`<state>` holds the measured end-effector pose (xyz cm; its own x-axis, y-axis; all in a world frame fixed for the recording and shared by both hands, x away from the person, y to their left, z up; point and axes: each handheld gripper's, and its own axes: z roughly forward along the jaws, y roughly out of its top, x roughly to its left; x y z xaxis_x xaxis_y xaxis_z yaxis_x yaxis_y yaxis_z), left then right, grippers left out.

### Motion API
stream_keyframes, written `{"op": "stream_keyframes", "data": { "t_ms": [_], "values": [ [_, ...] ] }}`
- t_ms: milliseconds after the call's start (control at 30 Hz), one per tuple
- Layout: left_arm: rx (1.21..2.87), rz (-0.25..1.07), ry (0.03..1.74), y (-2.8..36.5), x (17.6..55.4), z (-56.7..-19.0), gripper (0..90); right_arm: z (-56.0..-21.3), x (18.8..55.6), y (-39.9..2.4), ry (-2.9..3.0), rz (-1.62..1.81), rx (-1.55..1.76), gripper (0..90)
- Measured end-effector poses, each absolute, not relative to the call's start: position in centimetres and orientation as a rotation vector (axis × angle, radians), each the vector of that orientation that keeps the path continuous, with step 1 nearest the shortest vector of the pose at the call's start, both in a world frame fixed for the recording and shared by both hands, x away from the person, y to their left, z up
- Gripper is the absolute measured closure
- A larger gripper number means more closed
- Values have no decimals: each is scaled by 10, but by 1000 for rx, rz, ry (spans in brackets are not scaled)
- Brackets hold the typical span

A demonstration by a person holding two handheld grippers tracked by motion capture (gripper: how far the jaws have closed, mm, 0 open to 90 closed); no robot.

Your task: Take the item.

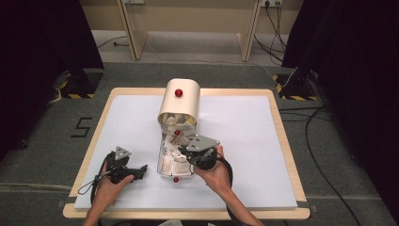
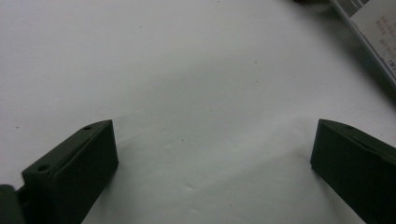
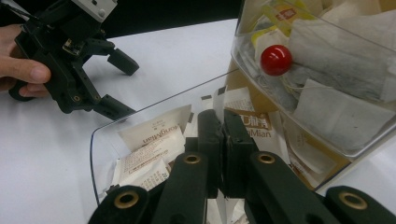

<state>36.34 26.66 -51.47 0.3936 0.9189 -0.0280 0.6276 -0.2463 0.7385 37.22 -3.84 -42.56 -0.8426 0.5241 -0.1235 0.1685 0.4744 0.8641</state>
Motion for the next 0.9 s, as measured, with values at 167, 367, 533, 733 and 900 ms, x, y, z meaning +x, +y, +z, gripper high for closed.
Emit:
{"op": "stream_keyframes", "data": {
  "t_ms": [167,367,533,733,900],
  "values": [
    [1975,550,1321,267,363,-515,0,-424,372,-41,2349,1328,589,885],
    [1975,550,1321,267,363,-515,0,-421,372,-45,2337,1347,596,885],
    [1975,549,1321,267,363,-515,0,-417,371,-47,2326,1361,597,885],
    [1975,550,1321,267,363,-515,0,-414,370,-51,2311,1366,600,885],
    [1975,549,1321,267,363,-515,0,-412,370,-53,2306,1370,605,885]
  ]
}}
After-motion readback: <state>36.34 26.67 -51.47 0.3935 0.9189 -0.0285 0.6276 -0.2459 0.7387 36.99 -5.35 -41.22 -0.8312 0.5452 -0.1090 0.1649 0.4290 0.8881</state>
